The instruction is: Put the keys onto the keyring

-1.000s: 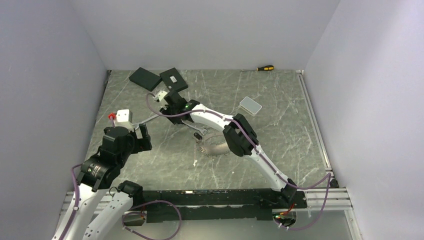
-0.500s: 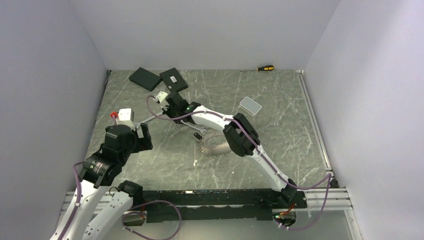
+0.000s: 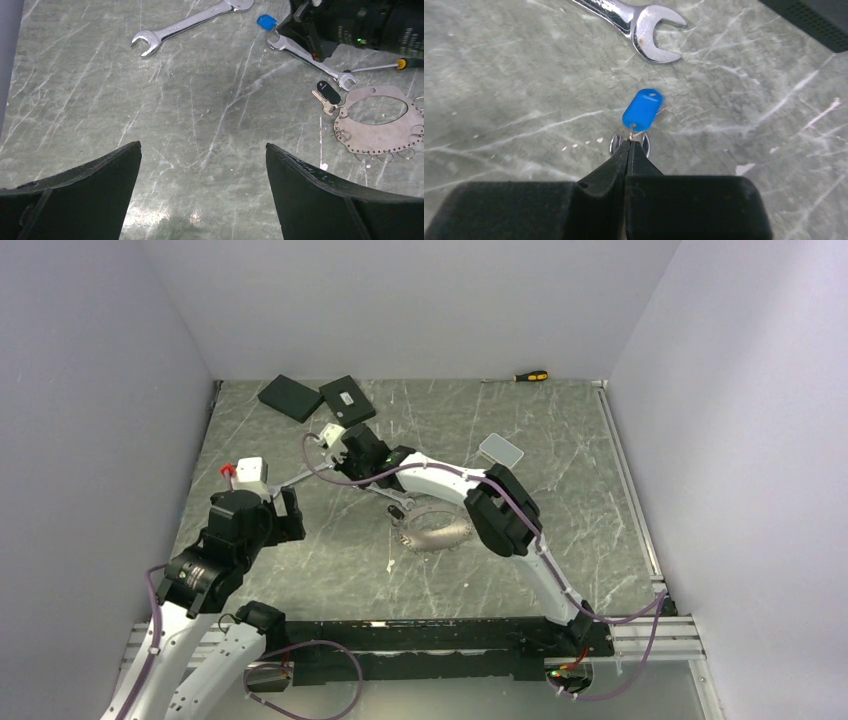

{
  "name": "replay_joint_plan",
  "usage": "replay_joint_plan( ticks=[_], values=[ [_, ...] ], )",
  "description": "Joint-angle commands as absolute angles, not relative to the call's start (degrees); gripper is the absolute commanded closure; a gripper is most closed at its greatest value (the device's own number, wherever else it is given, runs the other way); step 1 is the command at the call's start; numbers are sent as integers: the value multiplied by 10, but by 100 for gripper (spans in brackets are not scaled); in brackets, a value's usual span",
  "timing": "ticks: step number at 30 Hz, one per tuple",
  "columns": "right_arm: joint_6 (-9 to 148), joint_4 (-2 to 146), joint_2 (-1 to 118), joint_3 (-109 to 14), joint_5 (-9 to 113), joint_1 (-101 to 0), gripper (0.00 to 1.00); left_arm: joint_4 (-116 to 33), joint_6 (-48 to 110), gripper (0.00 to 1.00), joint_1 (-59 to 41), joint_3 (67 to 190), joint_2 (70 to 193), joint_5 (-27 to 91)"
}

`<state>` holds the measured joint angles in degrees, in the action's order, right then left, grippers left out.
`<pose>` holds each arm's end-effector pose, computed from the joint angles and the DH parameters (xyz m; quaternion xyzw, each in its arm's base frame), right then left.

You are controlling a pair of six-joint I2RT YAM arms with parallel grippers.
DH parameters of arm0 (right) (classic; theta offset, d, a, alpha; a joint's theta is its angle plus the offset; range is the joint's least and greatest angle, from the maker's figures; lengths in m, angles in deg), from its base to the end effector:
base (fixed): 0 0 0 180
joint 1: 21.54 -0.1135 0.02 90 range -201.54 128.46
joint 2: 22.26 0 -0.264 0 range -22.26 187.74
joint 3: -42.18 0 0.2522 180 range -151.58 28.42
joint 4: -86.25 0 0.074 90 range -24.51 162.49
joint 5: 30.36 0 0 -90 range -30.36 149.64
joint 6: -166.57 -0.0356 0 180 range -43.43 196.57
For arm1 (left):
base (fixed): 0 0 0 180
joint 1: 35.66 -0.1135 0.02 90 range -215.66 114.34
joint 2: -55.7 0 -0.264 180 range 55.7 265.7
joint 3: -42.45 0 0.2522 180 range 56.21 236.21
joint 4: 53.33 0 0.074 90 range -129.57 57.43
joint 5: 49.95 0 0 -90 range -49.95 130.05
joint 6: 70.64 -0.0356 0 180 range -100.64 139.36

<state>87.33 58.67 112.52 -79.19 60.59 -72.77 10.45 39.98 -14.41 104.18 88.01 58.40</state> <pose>0.3349 0.4160 0.1705 -0.4656 0.7817 0.1364 0.3918 0.1024 -0.0278 0.3177 -0.0696 0.8735 -0.0329 0.4807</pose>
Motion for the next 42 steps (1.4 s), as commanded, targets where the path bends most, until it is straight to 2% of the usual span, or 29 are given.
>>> replay_joint_plan(
  ticks=[1, 8, 18, 29, 31, 36, 39, 42],
  values=[
    [873, 632, 1032, -761, 583, -733, 100, 76, 389, 1, -142, 1043, 859, 577],
    [849, 639, 936, -688, 557, -741, 100, 74, 382, 1, -142, 1040, 836, 567],
    [784, 670, 761, -520, 486, -755, 100, 68, 354, 1, -139, 1041, 824, 519],
    [766, 636, 617, -436, 431, -759, 100, 71, 342, 1, -125, 1063, 830, 469],
    [751, 636, 597, -425, 422, -759, 100, 70, 339, 4, -122, 1067, 827, 462],
    [757, 606, 566, -420, 402, -759, 100, 56, 321, 6, -120, 1070, 817, 396],
    [760, 585, 550, -416, 394, -759, 100, 42, 300, 9, -119, 1069, 811, 322],
    [760, 574, 525, -401, 389, -759, 100, 19, 278, 8, -119, 1070, 808, 226]
  ],
)
